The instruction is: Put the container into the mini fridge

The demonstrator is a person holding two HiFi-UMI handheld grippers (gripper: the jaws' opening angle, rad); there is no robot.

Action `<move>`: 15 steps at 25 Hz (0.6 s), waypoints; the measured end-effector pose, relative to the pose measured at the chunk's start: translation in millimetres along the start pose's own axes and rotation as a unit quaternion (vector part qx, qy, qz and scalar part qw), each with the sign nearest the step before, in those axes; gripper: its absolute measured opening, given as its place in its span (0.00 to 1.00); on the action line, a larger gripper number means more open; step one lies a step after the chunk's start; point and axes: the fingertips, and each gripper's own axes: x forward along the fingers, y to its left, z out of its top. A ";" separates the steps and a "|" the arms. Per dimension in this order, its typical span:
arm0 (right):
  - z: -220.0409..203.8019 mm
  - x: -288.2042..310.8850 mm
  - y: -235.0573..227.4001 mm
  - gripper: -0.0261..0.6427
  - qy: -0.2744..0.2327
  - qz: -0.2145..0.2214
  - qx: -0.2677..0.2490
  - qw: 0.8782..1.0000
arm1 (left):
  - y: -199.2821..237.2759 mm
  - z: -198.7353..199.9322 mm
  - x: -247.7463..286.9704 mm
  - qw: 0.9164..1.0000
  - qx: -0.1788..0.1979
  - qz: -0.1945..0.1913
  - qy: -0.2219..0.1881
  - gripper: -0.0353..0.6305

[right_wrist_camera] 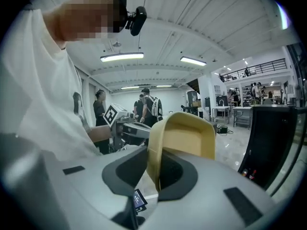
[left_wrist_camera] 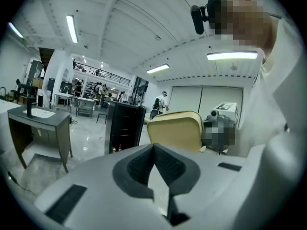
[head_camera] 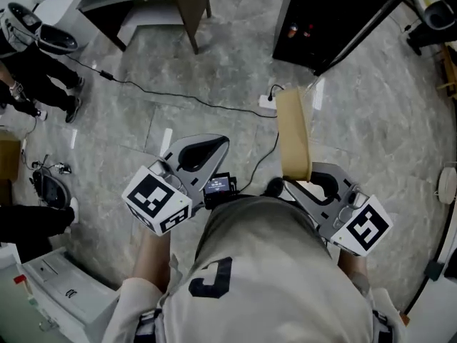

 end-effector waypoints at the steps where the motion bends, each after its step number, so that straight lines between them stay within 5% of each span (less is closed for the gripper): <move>1: -4.6 -12.0 -8.5 0.14 0.003 0.004 -0.005 1.000 | -9.8 3.7 17.7 1.000 0.012 0.002 0.007 0.14; 6: -22.1 -63.8 -47.0 0.14 0.025 0.025 -0.016 0.999 | -40.4 15.7 69.0 0.997 0.054 0.037 0.039 0.14; 15: -38.9 -126.8 -105.6 0.14 0.034 0.012 -0.023 0.999 | -67.2 33.6 146.3 0.997 -0.003 0.082 0.006 0.14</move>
